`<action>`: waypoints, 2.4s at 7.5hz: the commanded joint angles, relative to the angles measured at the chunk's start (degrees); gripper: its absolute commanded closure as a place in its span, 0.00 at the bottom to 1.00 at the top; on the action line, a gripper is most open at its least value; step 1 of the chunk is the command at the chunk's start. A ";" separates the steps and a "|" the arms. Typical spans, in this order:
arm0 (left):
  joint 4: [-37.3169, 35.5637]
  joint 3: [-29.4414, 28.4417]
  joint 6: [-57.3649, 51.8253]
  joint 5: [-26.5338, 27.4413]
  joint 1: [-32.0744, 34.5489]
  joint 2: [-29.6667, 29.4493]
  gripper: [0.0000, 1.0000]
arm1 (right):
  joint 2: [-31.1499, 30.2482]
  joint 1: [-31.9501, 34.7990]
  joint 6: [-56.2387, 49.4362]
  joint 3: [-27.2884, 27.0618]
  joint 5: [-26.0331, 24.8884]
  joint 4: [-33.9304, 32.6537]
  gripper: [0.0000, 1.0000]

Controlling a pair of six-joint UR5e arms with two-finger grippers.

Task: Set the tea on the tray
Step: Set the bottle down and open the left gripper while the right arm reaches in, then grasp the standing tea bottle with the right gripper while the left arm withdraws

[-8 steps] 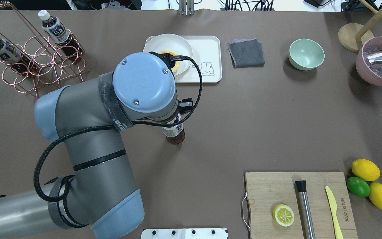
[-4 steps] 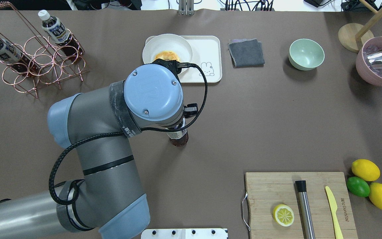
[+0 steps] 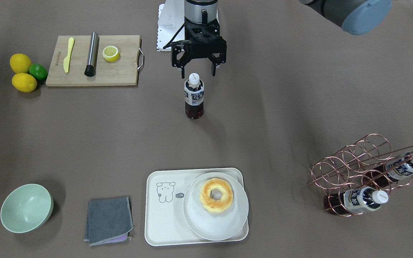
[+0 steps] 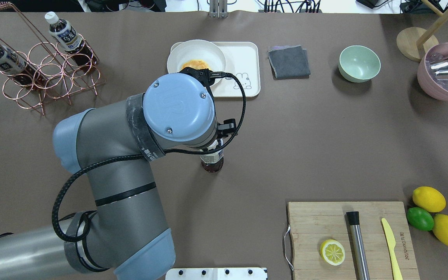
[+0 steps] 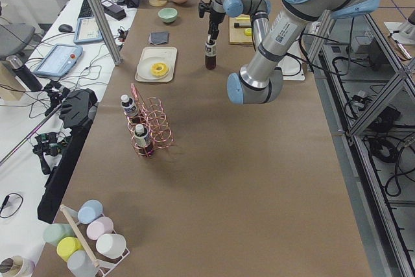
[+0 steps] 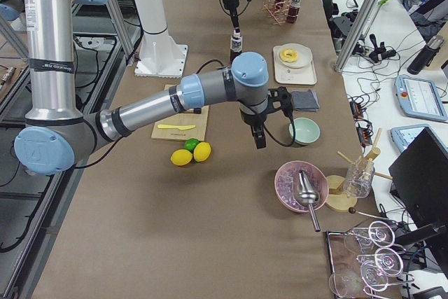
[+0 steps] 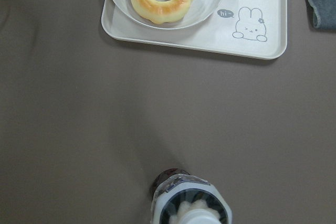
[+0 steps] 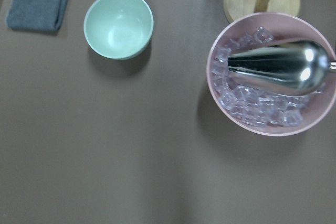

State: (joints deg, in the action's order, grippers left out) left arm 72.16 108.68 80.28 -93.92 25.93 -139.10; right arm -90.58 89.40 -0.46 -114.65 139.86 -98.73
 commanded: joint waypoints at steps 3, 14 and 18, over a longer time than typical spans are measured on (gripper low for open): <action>-0.09 6.18 -14.75 -10.99 12.00 7.85 0.05 | 16.88 -20.09 42.80 -6.45 -3.43 -0.23 0.00; 7.38 0.67 -43.27 -25.17 31.46 20.19 0.05 | 52.70 -59.16 71.47 14.97 -30.97 -6.86 0.11; 8.70 -0.22 -43.10 -25.17 31.46 20.10 0.05 | 52.70 -60.13 72.35 14.98 -30.97 -7.26 0.96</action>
State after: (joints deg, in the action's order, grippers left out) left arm 80.68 108.52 37.09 -119.09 57.39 -118.98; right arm -37.83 29.59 71.58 -99.66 108.90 -105.66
